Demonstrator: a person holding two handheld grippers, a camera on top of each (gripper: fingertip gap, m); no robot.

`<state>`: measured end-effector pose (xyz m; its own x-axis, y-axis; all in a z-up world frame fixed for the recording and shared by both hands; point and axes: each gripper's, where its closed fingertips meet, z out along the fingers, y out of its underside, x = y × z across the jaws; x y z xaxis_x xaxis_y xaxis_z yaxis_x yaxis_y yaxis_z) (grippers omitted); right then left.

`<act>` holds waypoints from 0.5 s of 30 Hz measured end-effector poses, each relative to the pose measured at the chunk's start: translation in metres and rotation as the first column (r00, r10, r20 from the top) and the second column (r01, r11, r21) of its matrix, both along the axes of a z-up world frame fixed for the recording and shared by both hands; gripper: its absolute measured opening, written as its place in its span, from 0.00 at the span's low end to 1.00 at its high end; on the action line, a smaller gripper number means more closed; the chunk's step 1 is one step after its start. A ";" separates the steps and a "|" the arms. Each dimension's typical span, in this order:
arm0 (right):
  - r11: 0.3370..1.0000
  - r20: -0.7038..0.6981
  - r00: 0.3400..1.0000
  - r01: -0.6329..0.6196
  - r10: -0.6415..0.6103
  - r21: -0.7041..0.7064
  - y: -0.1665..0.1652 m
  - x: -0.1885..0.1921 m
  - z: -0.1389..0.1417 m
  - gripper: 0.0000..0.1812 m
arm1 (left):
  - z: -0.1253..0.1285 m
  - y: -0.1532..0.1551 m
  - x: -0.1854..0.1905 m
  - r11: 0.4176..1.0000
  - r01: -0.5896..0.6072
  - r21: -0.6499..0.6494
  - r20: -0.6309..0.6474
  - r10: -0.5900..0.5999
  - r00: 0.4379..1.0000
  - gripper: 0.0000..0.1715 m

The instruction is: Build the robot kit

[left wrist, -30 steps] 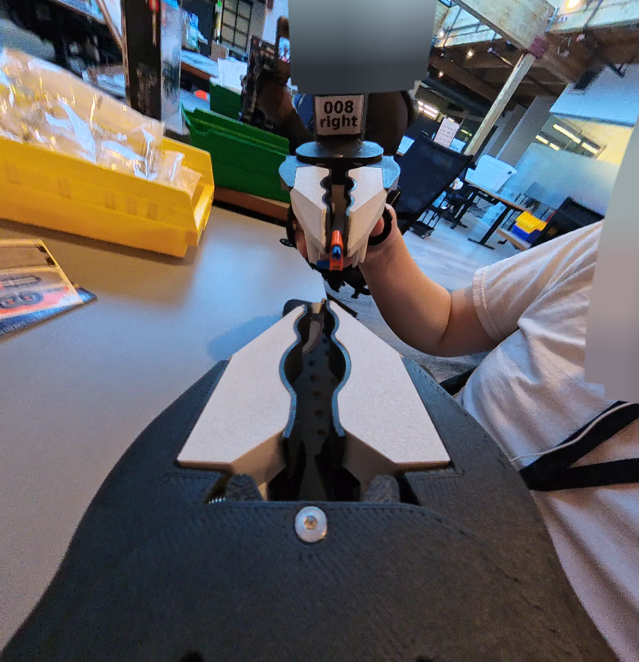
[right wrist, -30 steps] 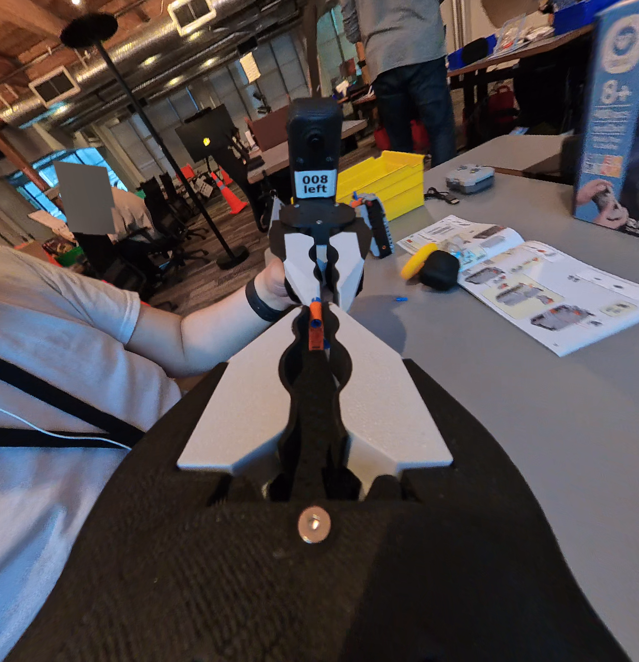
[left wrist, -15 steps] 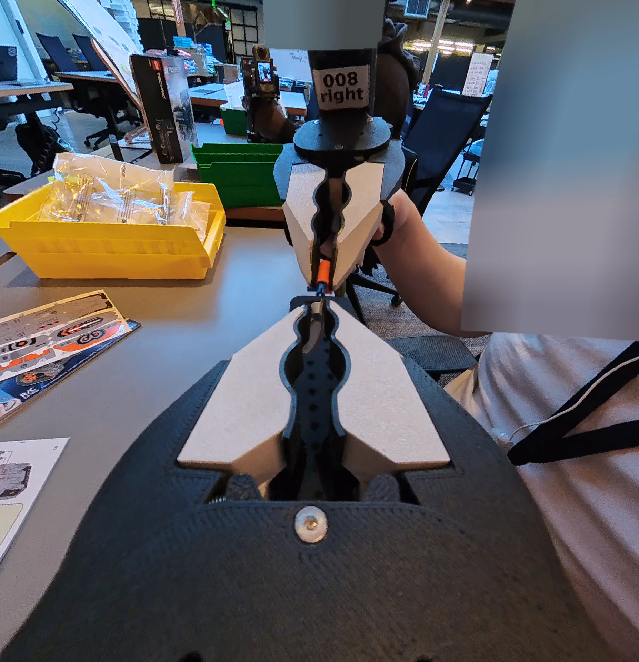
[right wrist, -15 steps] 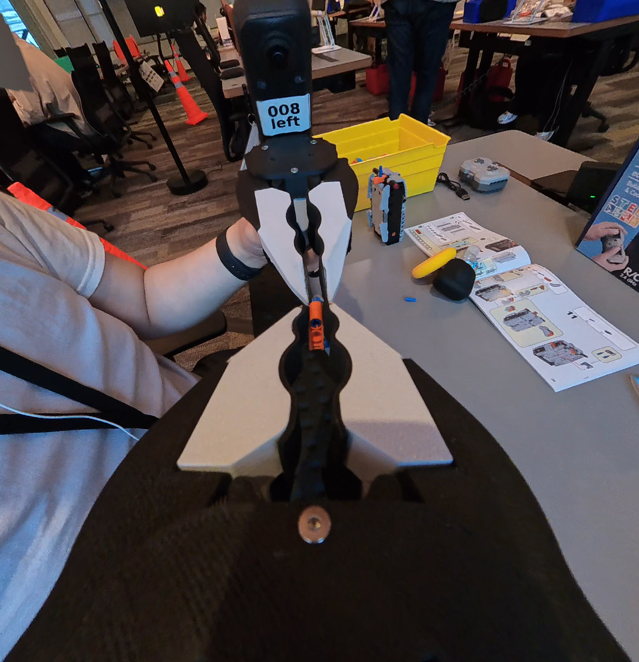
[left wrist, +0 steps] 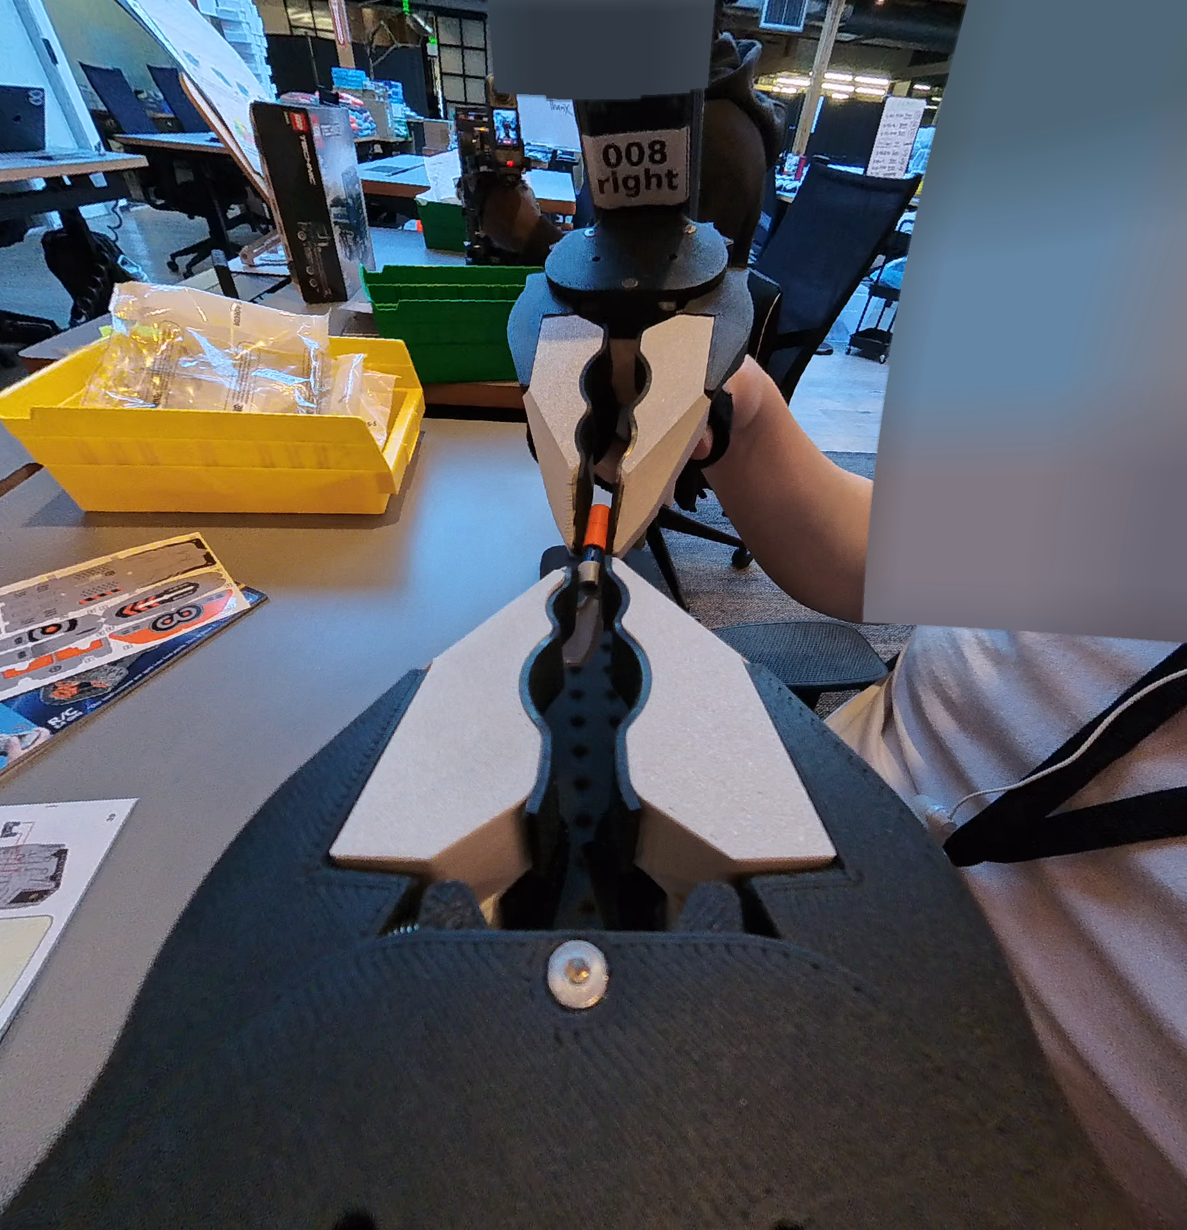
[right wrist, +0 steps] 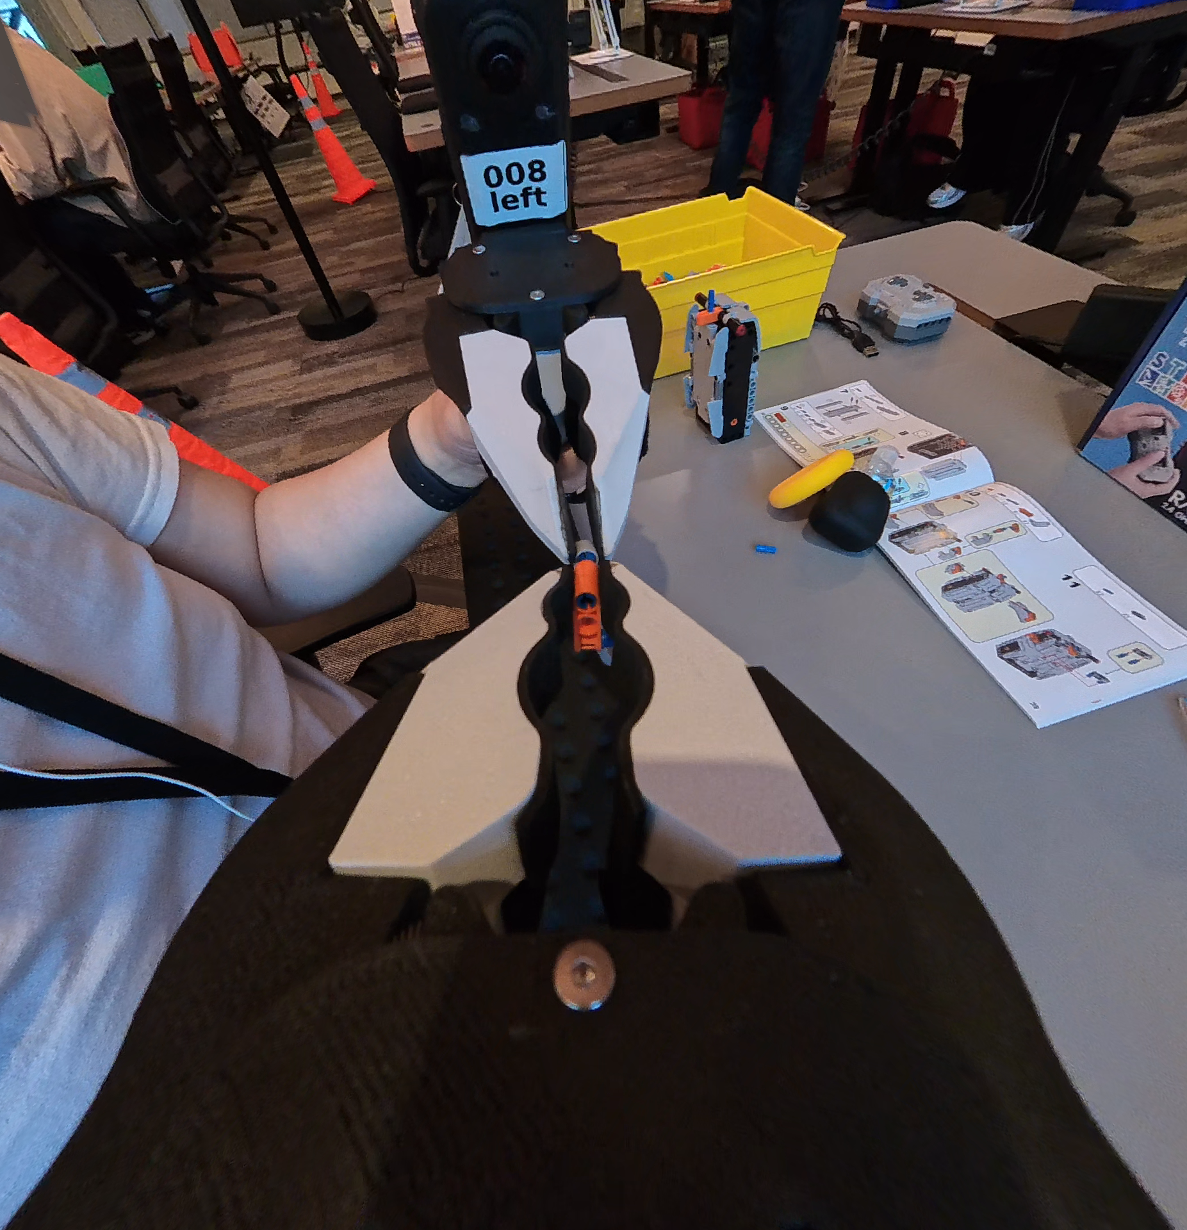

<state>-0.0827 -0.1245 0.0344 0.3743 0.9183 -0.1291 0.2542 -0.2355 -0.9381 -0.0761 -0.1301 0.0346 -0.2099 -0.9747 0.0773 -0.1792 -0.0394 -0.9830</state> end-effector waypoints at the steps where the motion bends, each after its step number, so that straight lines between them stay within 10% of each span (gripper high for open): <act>1: 1.000 -0.002 1.000 0.004 -0.004 0.000 0.001 0.000 -0.001 0.03 | -0.001 0.001 0.000 1.000 -0.009 0.002 -0.003 0.009 1.000 0.03; 15: 0.999 -0.041 0.998 -0.036 0.037 0.009 -0.004 -0.004 -0.001 0.03 | 0.001 -0.006 0.001 0.999 -0.020 0.039 -0.042 0.021 0.999 0.03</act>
<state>-0.0868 -0.1282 0.0334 0.3350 0.9323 -0.1362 0.2236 -0.2191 -0.9497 -0.0752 -0.1360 0.0358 -0.1872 -0.9812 0.0476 -0.2198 -0.0054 -0.9755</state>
